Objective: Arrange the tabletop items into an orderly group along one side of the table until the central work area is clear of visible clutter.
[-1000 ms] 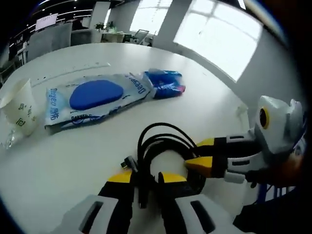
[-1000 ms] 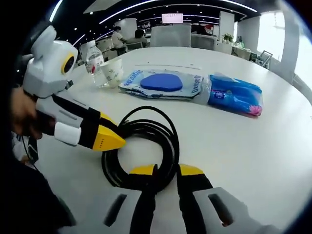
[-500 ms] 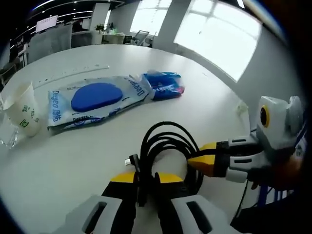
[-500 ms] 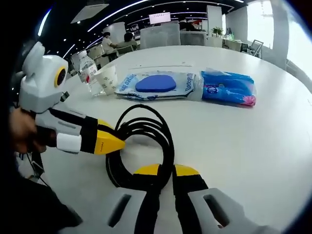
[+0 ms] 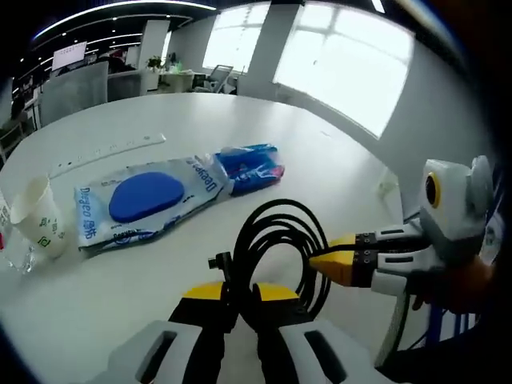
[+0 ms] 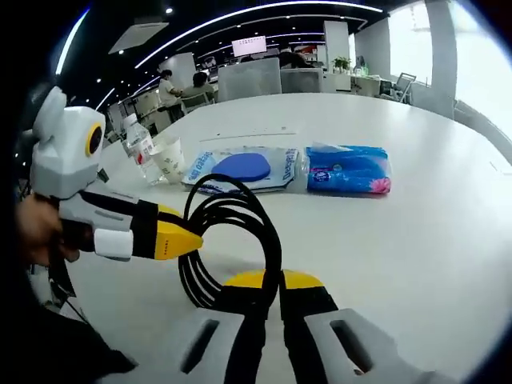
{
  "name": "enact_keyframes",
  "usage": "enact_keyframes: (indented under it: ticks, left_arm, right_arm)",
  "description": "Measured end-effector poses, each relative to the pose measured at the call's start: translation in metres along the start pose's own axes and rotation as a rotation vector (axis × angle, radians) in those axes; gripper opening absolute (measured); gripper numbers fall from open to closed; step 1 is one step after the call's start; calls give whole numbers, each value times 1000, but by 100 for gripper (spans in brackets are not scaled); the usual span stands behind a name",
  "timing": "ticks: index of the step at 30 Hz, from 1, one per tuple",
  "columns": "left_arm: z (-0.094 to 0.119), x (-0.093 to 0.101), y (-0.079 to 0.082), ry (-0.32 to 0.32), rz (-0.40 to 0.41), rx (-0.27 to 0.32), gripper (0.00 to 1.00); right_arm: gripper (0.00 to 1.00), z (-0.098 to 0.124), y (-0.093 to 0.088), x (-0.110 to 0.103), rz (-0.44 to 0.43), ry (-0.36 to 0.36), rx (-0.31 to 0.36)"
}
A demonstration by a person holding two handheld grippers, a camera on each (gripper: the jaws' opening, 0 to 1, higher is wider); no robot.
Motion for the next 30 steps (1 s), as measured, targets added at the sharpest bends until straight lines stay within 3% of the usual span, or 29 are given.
enact_keyframes:
  ticks: [12, 30]
  left_arm:
    - [-21, 13, 32, -16, 19, 26, 10]
    - [-58, 14, 37, -20, 26, -36, 10]
  right_arm:
    - [0, -3, 26, 36, 13, -33, 36]
    - [0, -26, 25, 66, 74, -35, -17]
Point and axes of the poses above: the point that each gripper's makers call its tool centre point, and the gripper's own axes: z roughly backward along the fingers, x roughly to its right, y roughly out of its top, the point moved 4 cm from there along z, roughly backward along the fingers, and after that the axes turned 10 degrees about y, right-handed, at the moved point
